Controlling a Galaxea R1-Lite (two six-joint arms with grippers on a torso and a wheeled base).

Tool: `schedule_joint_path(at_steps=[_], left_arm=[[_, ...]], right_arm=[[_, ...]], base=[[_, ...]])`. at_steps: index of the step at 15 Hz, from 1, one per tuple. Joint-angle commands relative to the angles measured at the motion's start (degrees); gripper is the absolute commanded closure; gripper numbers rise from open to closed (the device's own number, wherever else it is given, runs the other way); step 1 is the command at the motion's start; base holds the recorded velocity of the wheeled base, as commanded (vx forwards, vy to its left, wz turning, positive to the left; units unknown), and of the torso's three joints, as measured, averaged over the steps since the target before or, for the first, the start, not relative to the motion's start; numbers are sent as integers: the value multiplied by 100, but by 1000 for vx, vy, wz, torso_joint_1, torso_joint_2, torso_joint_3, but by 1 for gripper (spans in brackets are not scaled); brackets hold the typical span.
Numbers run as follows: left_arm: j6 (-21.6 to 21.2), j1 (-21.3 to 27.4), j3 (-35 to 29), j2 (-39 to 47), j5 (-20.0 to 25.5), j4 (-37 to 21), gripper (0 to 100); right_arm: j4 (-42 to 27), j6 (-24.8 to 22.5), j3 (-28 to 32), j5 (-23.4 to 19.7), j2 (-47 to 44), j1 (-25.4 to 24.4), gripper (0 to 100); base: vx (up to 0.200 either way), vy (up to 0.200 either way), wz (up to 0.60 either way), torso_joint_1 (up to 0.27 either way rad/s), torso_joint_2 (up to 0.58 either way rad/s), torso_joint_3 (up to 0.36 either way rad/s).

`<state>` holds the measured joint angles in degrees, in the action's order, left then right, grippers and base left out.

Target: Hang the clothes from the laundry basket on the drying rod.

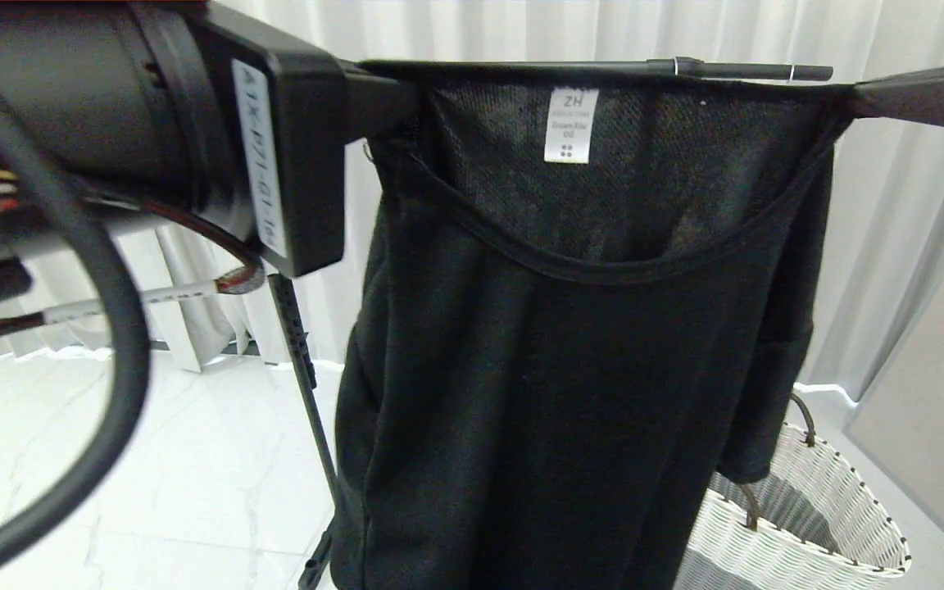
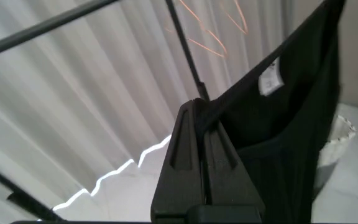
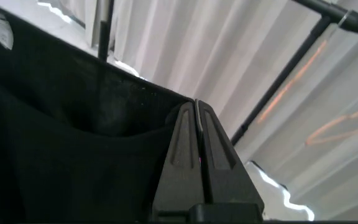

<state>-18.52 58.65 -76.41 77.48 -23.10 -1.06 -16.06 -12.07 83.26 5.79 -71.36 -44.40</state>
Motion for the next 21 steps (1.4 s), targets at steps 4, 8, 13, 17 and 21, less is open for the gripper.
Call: schedule_joint_path(at_steps=[4, 8, 13, 17, 21], left_arm=[[-3, -20, -5, 294, 60, 9, 100], [-3, -20, -23, 267, 60, 9, 100], [-3, -38, -23, 285, 60, 9, 100], [-3, -249, -5, 258, 34, 9, 100], [-20, -785, 531, -128, -265, 9, 100]], right_arm=[[-82, -32, -407, 1, 545, -174, 100], [-64, -182, -504, -8, 492, -174, 100], [-64, -208, -583, 1, 465, -174, 0], [-64, -199, -794, 19, 624, -174, 0], [-82, -199, -979, 1012, 571, 1074, 0]], base=[[0, 0, 0, 0, 0, 0], [0, 0, 0, 0, 0, 0], [0, 0, 0, 0, 0, 0], [0, 0, 0, 0, 0, 0], [0, 0, 0, 0, 0, 0]])
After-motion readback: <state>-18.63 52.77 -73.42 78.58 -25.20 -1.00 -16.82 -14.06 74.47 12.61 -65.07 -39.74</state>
